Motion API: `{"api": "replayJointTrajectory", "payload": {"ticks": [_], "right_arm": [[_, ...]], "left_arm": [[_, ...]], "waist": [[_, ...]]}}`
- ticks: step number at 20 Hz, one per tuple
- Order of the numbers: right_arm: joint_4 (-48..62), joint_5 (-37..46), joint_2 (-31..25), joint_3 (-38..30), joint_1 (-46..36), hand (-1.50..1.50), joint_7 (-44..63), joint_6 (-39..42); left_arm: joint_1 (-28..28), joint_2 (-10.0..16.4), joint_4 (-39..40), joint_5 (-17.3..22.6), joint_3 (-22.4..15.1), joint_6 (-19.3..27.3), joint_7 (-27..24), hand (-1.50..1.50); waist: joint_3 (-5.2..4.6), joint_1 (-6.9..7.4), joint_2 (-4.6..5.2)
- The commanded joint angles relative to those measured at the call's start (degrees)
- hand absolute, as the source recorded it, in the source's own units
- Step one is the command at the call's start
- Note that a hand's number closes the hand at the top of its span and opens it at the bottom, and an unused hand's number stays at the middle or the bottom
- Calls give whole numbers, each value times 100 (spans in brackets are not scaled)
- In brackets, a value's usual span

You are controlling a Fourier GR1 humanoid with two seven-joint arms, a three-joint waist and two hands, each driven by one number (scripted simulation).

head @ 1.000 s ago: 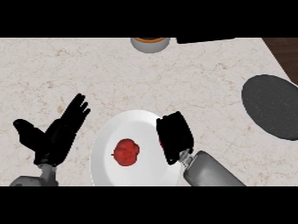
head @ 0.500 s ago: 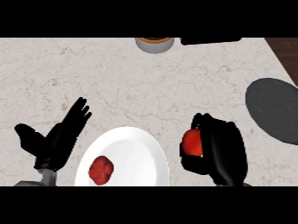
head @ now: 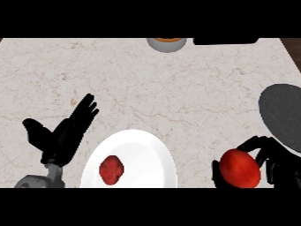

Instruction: Pick the tomato from the plate and place it in the pan

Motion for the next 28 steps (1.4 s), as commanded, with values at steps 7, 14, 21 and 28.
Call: {"api": "replayJointTrajectory", "payload": {"ticks": [7,14,21,28], "right_arm": [[1484,-1346,-728,-2114,119,150,-1701,-933],[3654,-1731,-918,-3185,-1003,150,-2901,-1889],[5422,-2630,-1265,-4292,-1781,150,-3935,-2609],[8460,-3017,-1666,-4744,-3442,150,-5487,-3124]], "left_arm": [[-315,-251,484,-142,-4,-225,-194,0],[-258,-264,163,-211,21,-128,86,0],[-48,-62,69,-161,220,-402,-9,0],[-136,-195,-137,-275,129,-353,280,0]], "waist": [[-5,170,44],[0,241,49],[0,236,42],[2,292,57]]}}
